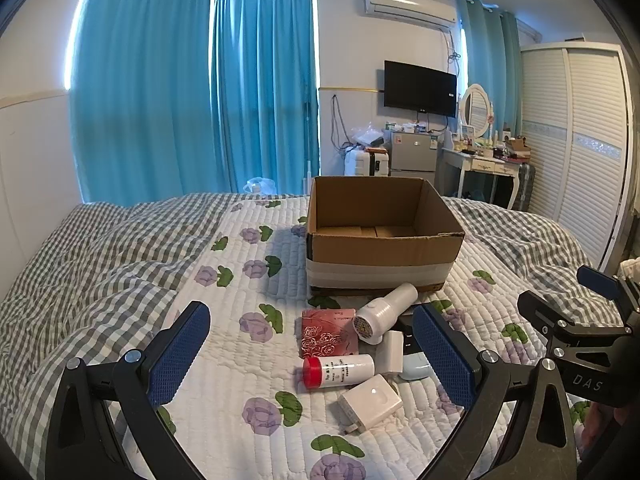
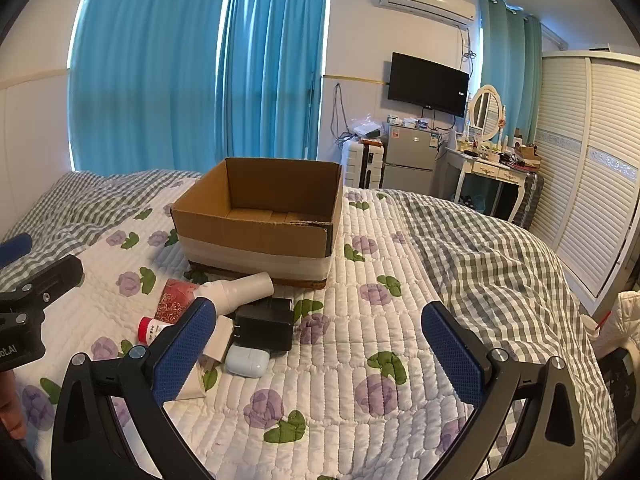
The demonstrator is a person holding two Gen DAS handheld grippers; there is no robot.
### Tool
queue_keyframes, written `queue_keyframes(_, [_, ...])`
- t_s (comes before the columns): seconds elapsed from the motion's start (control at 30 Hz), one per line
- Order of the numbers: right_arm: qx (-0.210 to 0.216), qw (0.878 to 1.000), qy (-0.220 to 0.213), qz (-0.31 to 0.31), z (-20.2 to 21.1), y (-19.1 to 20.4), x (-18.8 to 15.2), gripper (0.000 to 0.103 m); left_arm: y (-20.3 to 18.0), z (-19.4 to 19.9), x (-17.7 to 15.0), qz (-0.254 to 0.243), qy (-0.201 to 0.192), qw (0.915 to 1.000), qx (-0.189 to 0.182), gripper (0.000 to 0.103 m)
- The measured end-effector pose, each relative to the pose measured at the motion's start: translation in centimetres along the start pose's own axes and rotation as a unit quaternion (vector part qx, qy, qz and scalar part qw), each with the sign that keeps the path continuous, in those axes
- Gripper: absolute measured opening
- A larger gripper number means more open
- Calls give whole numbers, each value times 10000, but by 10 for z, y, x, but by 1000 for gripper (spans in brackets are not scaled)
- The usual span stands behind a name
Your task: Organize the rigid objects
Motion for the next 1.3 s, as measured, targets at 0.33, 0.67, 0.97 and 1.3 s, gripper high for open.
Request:
queue_keyframes(0.33, [2,10000,9,5,0,0,0,103,0,-1,-2,-6,14,10000,-4,103])
queue_keyframes(0.67, [4,10000,20,10,-1,1,-1,103,0,-1,-2,-5,13,10000,3,103])
queue_keyframes(0.97, [17,10000,64,20,-2,1,-4,103,-1,-1,-3,-11,38,10000,-1,103])
queue_keyframes(1.3, [30,9996,277,74,-12,-1,-2,103,-10,-8,-7,-117,147,9998,43,103])
Point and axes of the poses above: each gripper's, at about its wrist camera, not at the fingertips, and z roughly against the way its jaws point, y to its left, x to its top, the point moved 9 cm from there along -z, roughly the way its jaws point, and after that the axes turned 15 degrees about x, right-handed, at the moved point
